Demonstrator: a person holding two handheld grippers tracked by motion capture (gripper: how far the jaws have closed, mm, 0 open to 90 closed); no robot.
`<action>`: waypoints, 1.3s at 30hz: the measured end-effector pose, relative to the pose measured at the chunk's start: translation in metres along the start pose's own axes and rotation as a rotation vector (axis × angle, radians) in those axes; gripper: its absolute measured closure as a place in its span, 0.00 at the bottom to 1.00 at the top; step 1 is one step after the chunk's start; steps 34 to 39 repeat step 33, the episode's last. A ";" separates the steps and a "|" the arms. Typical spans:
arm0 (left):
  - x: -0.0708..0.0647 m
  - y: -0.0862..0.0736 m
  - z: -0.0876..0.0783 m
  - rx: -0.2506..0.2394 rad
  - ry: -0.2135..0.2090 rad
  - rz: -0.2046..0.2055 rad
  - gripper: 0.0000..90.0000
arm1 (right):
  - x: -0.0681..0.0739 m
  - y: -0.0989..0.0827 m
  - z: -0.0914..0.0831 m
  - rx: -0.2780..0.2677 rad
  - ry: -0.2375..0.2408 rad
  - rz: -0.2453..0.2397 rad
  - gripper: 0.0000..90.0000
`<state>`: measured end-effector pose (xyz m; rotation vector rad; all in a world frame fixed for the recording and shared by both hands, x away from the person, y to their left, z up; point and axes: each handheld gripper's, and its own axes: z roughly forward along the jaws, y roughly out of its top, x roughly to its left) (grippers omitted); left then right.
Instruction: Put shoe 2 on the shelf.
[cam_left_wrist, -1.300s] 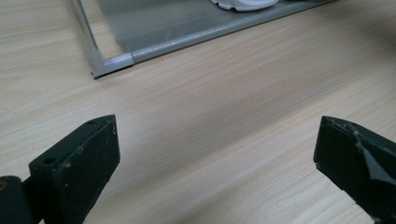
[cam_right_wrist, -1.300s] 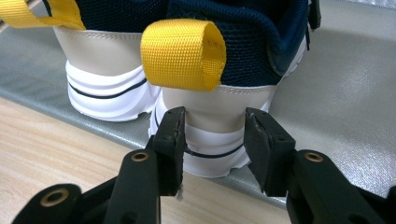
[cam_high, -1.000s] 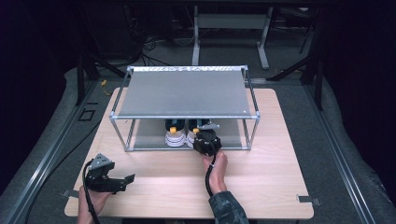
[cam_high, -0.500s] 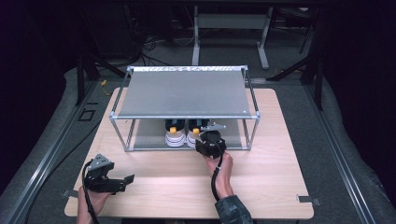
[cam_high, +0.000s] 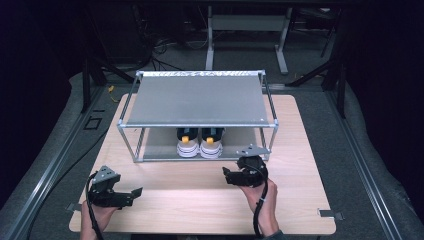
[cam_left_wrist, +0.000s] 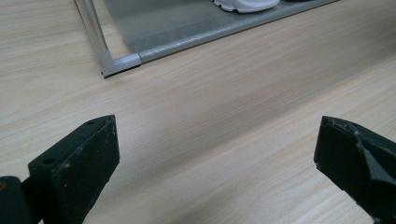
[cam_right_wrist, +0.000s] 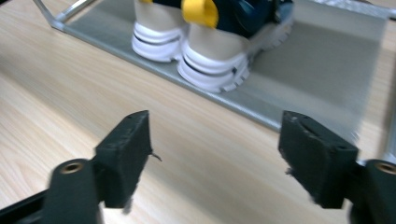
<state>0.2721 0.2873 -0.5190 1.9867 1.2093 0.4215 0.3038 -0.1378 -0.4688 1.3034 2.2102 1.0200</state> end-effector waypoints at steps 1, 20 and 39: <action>0.000 0.000 0.000 0.002 0.001 0.003 0.00 | -0.003 -0.005 -0.003 0.008 -0.003 0.000 0.21; 0.005 -0.015 0.008 0.035 0.019 -0.013 0.00 | -0.060 -0.090 -0.041 0.084 -0.112 0.108 0.00; 0.005 -0.022 0.015 0.065 0.029 -0.008 0.00 | -0.083 -0.122 -0.045 0.061 -0.126 0.170 0.00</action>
